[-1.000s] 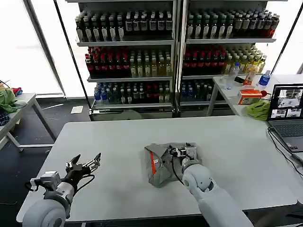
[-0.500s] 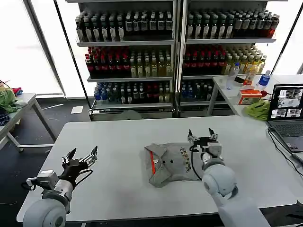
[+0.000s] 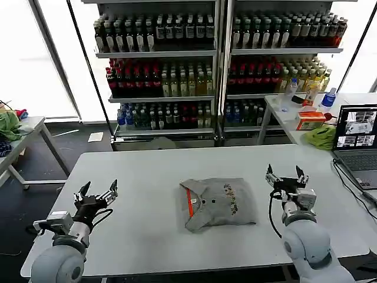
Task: Fold and organize the clothes.
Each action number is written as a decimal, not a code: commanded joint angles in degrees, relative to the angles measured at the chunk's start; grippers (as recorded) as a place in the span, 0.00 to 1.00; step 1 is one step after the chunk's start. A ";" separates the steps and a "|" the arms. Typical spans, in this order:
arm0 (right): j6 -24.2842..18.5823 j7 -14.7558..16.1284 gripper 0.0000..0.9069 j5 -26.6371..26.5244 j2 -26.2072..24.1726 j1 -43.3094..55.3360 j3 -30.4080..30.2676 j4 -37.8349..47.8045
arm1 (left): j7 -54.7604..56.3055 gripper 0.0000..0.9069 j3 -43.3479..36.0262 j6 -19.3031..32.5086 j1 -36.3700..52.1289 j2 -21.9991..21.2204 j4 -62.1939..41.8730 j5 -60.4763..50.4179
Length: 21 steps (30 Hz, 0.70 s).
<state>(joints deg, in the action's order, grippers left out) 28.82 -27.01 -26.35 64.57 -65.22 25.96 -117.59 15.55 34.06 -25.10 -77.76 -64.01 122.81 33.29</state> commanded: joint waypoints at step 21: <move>-0.07 -0.83 1.00 -2.15 -0.13 -4.76 5.34 -3.86 | -5.08 1.00 0.55 0.28 -0.57 0.76 0.09 -4.37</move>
<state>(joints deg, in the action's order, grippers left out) 28.80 -27.69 -28.24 64.50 -69.45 30.54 -120.94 13.73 34.61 -24.15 -78.08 -63.45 122.67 31.58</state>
